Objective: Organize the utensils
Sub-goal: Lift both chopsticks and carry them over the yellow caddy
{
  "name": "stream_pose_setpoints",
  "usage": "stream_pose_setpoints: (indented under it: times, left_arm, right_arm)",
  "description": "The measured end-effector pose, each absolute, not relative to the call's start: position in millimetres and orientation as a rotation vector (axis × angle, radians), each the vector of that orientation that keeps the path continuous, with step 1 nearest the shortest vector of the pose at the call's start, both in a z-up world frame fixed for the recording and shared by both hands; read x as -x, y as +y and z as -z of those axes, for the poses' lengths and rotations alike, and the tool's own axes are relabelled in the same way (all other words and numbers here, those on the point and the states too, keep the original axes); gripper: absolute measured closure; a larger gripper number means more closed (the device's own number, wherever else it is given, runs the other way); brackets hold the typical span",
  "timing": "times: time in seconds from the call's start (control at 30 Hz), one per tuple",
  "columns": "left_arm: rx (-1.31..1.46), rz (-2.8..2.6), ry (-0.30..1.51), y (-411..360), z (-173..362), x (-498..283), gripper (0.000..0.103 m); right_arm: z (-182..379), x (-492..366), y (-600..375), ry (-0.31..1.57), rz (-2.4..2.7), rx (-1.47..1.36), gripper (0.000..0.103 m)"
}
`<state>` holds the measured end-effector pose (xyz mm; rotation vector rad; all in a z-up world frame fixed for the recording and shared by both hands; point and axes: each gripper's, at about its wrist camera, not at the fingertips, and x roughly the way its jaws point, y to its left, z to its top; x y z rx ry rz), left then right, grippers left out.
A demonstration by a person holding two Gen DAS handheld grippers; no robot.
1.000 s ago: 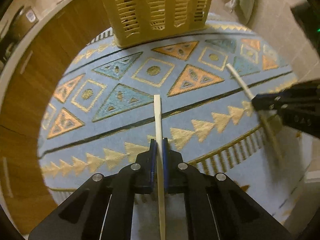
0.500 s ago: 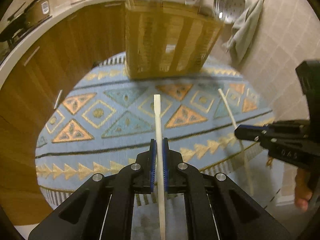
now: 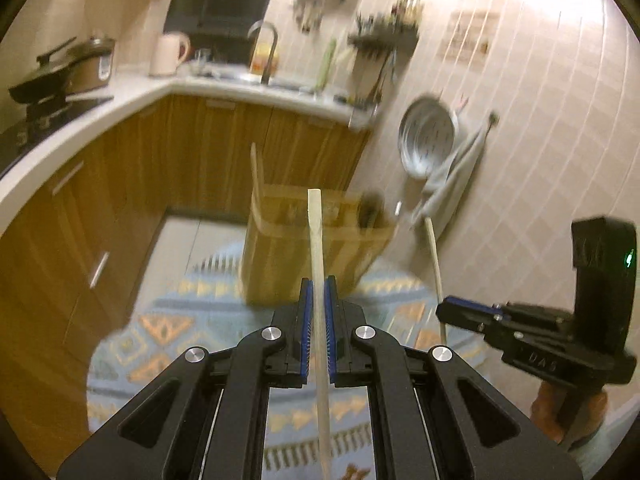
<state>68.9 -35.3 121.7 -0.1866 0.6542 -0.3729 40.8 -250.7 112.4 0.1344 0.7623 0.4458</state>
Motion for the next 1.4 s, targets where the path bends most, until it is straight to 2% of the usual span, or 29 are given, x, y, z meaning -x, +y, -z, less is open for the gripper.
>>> stream_pose_setpoints:
  times: [0.33,0.77,1.0,1.4]
  left_arm:
    - [0.251,0.392,0.422,-34,-158,-104,0.099]
    - [0.191,0.388,0.171,-49,-156,-137,0.099]
    - [0.216,0.368,0.136,-49,-141,-167,0.099]
    - [0.185,0.27,0.046,-62,-119,-189,0.099]
  right_arm:
    - [-161,-69,-267,0.527,-0.399,-0.156,0.098]
    - [-159,-110,-272,0.252,-0.247,-0.168,0.098]
    - [-144,-146,-282,0.192,-0.173,-0.188,0.098]
    - [-107,-190,-285,0.199,-0.138,-0.22,0.098]
